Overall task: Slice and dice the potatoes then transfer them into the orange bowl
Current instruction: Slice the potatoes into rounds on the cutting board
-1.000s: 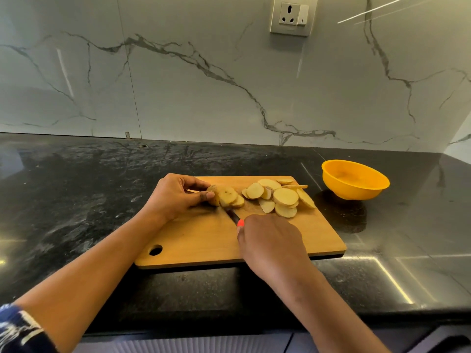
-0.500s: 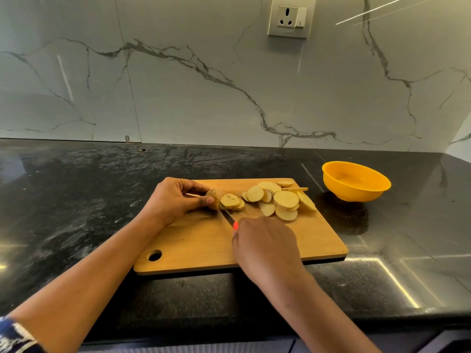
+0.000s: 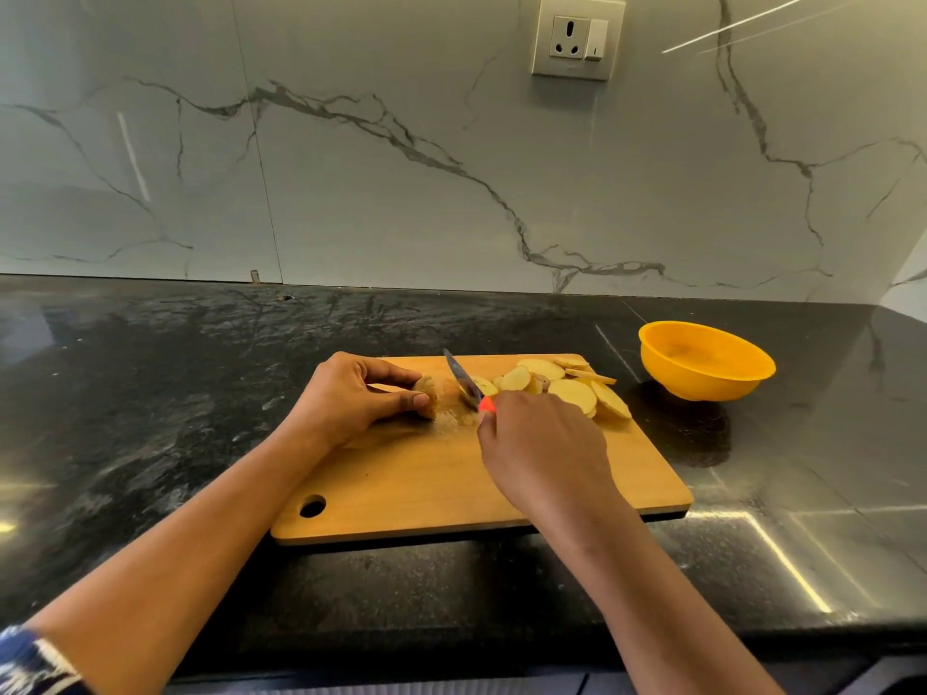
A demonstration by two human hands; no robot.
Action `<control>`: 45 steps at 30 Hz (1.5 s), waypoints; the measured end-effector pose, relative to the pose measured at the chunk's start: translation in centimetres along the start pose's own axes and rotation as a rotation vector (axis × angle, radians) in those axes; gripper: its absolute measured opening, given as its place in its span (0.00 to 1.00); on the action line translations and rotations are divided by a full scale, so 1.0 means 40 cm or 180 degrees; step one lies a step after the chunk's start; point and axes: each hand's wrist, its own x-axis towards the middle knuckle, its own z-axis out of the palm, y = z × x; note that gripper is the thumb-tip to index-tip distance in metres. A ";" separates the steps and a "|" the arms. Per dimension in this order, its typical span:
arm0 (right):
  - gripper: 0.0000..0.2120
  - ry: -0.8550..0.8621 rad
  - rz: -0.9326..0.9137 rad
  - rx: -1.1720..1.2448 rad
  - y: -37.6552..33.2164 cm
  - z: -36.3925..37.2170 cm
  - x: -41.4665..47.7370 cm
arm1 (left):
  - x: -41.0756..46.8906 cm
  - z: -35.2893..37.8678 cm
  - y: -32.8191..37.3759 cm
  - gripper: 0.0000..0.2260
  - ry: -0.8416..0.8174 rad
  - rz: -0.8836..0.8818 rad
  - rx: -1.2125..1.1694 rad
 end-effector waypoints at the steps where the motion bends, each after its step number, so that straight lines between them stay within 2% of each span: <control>1: 0.13 0.0046 -0.0068 0.0031 -0.008 -0.004 -0.005 | 0.001 -0.001 -0.001 0.18 -0.0006 0.0004 0.0027; 6: 0.11 0.0011 -0.0248 -0.0033 -0.037 -0.002 -0.005 | 0.001 -0.002 0.001 0.18 -0.0015 0.0027 0.0084; 13: 0.09 -0.0078 -0.0305 -0.0221 -0.059 -0.009 -0.003 | -0.002 0.012 0.005 0.14 0.0216 0.0216 0.0198; 19: 0.10 -0.0252 -0.0260 -0.0054 -0.070 -0.021 0.032 | -0.013 0.019 0.016 0.07 0.0237 0.0304 0.0158; 29: 0.11 -0.0262 -0.0294 -0.0138 -0.098 -0.011 0.028 | -0.003 0.013 -0.002 0.07 0.0391 0.0278 0.0281; 40: 0.13 -0.0466 -0.0300 -0.0387 -0.118 0.025 0.028 | 0.001 0.012 -0.005 0.09 0.0345 0.0249 0.0250; 45: 0.10 -0.0687 -0.0341 -0.0354 -0.095 0.037 -0.010 | 0.003 0.013 -0.005 0.10 0.0334 0.0144 0.0204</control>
